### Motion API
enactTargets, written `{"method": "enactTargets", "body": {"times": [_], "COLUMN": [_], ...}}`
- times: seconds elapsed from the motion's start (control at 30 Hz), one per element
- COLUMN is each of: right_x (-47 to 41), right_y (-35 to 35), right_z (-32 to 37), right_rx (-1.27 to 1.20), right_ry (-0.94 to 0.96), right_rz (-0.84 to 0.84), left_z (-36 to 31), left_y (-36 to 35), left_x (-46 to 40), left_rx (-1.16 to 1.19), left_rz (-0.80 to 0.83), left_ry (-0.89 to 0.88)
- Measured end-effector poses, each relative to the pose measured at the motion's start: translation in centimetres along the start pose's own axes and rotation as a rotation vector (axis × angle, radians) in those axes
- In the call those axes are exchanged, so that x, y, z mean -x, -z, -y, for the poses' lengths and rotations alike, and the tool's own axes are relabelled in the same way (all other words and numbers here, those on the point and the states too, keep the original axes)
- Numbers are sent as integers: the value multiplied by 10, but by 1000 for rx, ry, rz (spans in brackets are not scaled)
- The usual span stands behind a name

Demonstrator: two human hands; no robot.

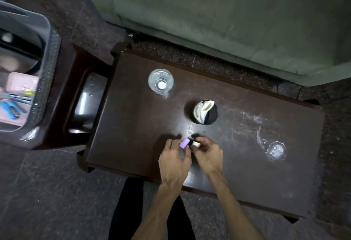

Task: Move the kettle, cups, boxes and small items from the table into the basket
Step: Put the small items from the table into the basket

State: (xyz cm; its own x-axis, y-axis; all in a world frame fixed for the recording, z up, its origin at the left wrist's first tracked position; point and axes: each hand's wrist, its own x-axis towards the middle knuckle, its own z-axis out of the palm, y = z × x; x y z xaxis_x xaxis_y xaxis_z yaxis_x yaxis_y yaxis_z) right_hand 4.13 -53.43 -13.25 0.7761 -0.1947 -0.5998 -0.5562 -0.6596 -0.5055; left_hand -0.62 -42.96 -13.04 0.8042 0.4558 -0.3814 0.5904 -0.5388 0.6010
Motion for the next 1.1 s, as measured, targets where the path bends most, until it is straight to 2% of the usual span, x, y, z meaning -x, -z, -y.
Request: {"method": "enactTargets", "body": {"times": [0.17, 0.5, 0.63, 0.8, 1.0, 1.1], "right_x": [28, 83, 107, 120, 124, 125], "right_y": [-66, -187, -229, -274, -299, -302], "right_z": [67, 242, 306, 347, 338, 328], "right_rx": [-91, -263, -174, 77, 225, 282], "right_ry": [127, 496, 666, 902, 966, 984], "right_rz": [74, 262, 278, 211, 59, 50], "left_z": [40, 110, 146, 190, 224, 229], "left_y": [68, 253, 309, 346, 358, 357], "left_x": [-18, -95, -121, -141, -152, -155], "left_rx": [182, 298, 204, -34, -155, -217], "left_rz": [-212, -700, -817, -793, -720, -665], "left_ry": [210, 297, 344, 444, 511, 500]}}
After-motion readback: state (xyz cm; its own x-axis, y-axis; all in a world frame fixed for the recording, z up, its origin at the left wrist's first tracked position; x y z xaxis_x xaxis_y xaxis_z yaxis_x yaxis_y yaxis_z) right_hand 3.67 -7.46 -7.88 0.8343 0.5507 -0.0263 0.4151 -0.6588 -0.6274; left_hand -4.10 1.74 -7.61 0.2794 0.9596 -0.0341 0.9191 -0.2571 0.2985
